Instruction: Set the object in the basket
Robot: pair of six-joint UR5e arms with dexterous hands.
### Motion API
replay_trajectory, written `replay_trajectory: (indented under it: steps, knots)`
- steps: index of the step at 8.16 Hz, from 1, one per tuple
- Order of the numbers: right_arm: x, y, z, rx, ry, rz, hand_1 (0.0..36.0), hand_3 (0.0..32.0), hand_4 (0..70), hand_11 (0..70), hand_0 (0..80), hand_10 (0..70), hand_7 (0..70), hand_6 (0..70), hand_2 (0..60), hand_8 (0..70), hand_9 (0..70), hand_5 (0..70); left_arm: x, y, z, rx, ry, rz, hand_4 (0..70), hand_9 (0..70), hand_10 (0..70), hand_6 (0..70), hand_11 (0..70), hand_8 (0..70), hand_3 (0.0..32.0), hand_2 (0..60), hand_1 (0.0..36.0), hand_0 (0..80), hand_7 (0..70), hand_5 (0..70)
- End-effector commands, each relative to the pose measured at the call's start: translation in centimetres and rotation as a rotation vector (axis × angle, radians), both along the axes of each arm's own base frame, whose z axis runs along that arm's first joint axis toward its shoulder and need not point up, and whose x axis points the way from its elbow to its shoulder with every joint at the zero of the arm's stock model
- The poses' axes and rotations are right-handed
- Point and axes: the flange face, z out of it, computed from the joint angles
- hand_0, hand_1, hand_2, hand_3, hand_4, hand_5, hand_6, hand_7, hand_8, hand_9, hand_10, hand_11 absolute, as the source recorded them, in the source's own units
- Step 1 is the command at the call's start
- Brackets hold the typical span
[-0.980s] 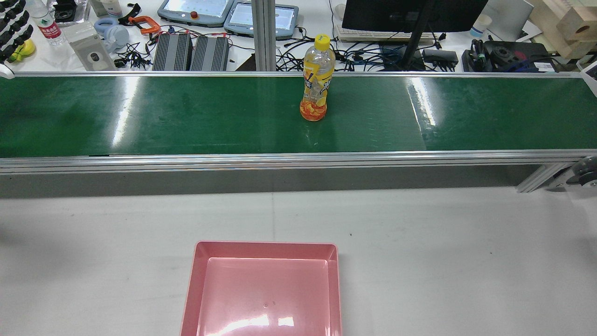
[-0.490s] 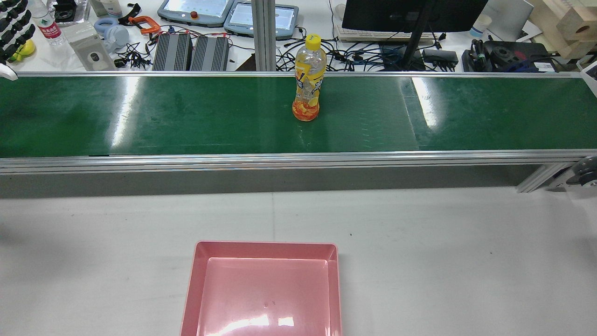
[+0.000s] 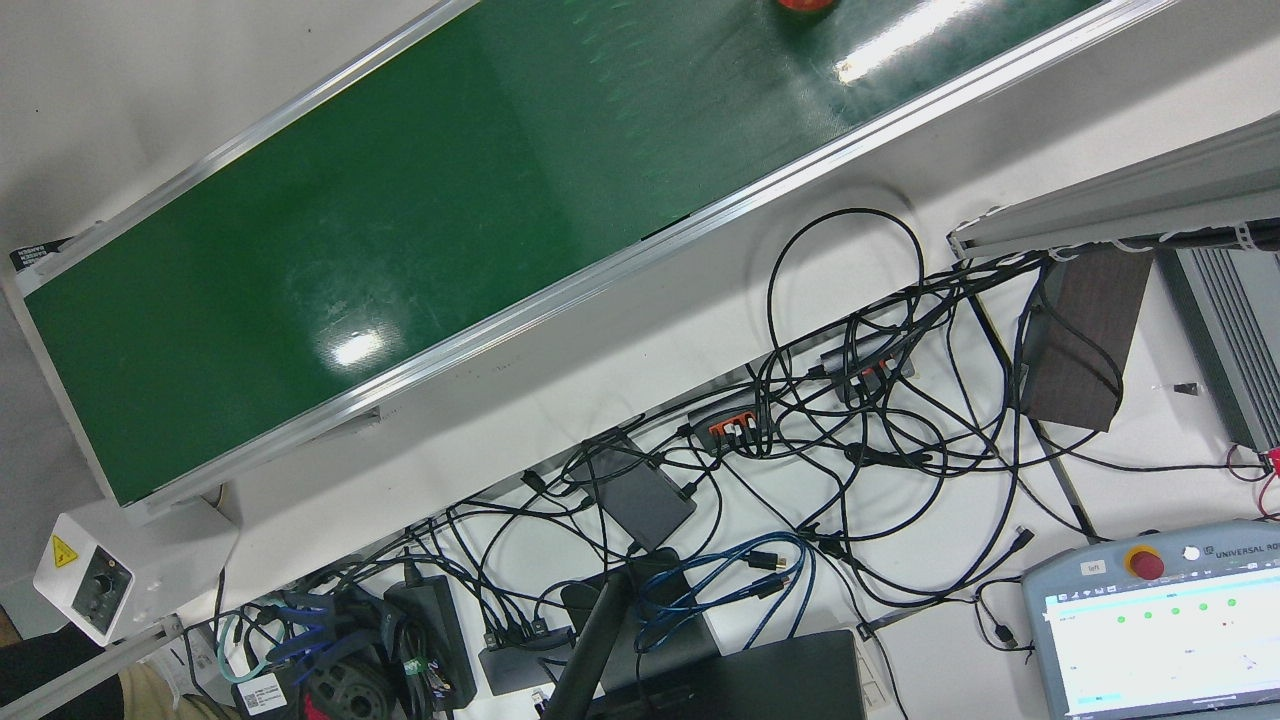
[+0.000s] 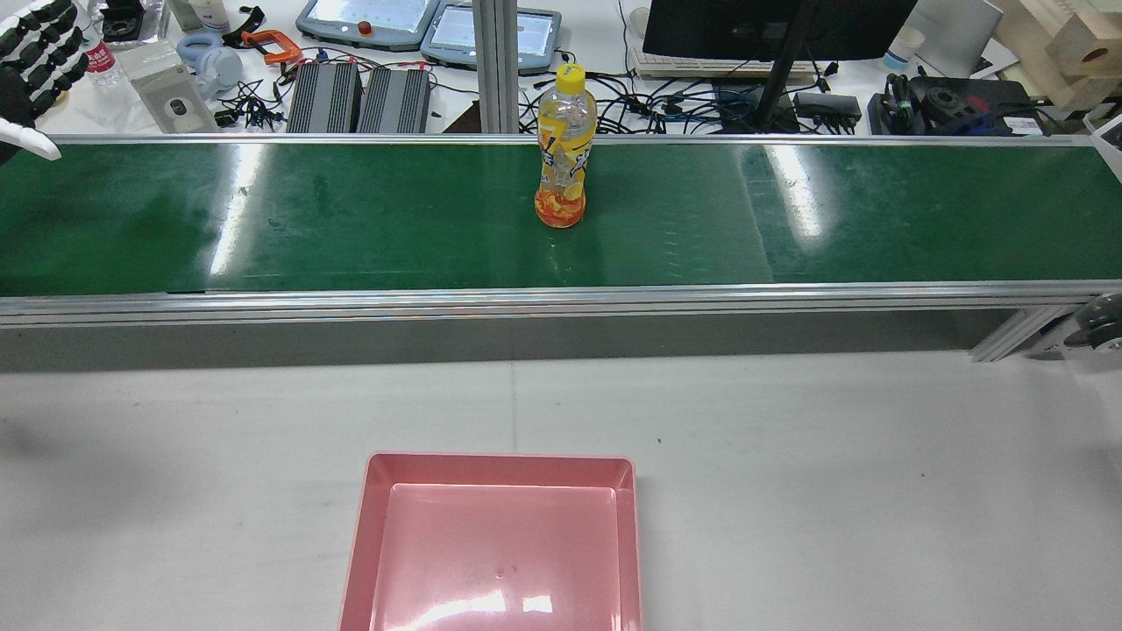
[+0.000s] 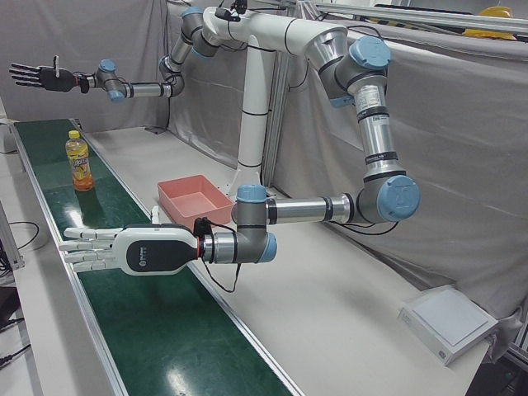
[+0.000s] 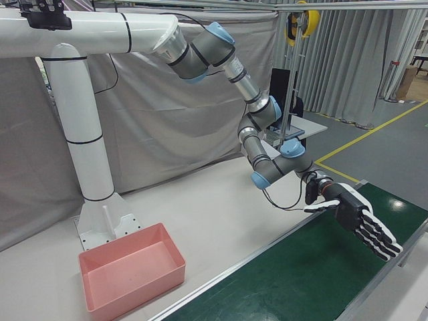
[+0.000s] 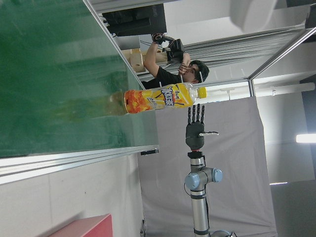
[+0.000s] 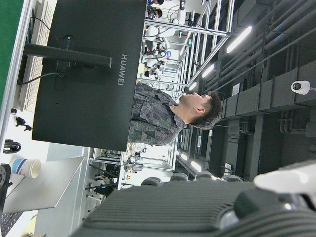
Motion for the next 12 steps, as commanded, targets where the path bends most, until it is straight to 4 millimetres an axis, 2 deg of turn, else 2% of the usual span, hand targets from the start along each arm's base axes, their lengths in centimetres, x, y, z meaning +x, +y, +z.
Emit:
replay_trajectory:
  steps: [1, 3, 6, 8, 10, 12]
  knots:
    - [0.0, 0.0, 0.0, 0.001, 0.000, 0.000, 0.0, 0.0, 0.0, 0.0, 0.0, 0.0, 0.0, 0.0, 0.0, 0.0, 0.0, 0.0, 3.5, -0.3, -1.9, 0.005, -0.030, 0.036, 0.0, 0.0, 0.1, 0.0, 2.6, 0.0, 0.0, 0.0, 13.3, 70.4, 0.0, 12.1]
    - [0.0, 0.0, 0.0, 0.001, 0.000, 0.000, 0.0, 0.0, 0.0, 0.0, 0.0, 0.0, 0.0, 0.0, 0.0, 0.0, 0.0, 0.0, 4.3, -0.5, -2.6, 0.010, -0.026, 0.041, 0.0, 0.0, 0.0, 0.0, 1.9, 0.0, 0.0, 0.0, 12.5, 66.2, 0.0, 10.6]
    - [0.0, 0.0, 0.0, 0.001, 0.000, 0.000, 0.0, 0.0, 0.0, 0.0, 0.0, 0.0, 0.0, 0.0, 0.0, 0.0, 0.0, 0.0, 7.1, -0.5, -4.0, 0.015, -0.031, 0.058, 0.0, 0.0, 0.0, 0.0, 1.9, 0.0, 0.0, 0.0, 12.8, 67.5, 0.0, 10.8]
    - [0.0, 0.0, 0.0, -0.001, 0.000, 0.000, 0.0, 0.0, 0.0, 0.0, 0.0, 0.0, 0.0, 0.0, 0.0, 0.0, 0.0, 0.0, 7.1, -0.6, -4.9, 0.020, -0.028, 0.050, 0.0, 0.0, 0.0, 0.0, 1.9, 0.0, 0.0, 0.0, 12.7, 67.3, 0.0, 10.4]
    - [0.0, 0.0, -0.1, 0.001, 0.000, 0.000, 0.0, 0.0, 0.0, 0.0, 0.0, 0.0, 0.0, 0.0, 0.0, 0.0, 0.0, 0.0, 7.8, 0.1, -6.3, 0.019, -0.016, 0.039, 0.0, 0.0, 0.0, 0.0, 1.6, 0.0, 0.0, 0.0, 12.5, 66.6, 0.0, 9.4]
    - [0.0, 0.1, -0.1, 0.001, 0.000, -0.002, 0.0, 0.0, 0.0, 0.0, 0.0, 0.0, 0.0, 0.0, 0.0, 0.0, 0.0, 0.0, 7.9, 0.3, -6.5, 0.018, -0.017, 0.040, 0.0, 0.0, 0.0, 0.0, 2.1, 0.0, 0.0, 0.0, 12.8, 68.5, 0.1, 11.1]
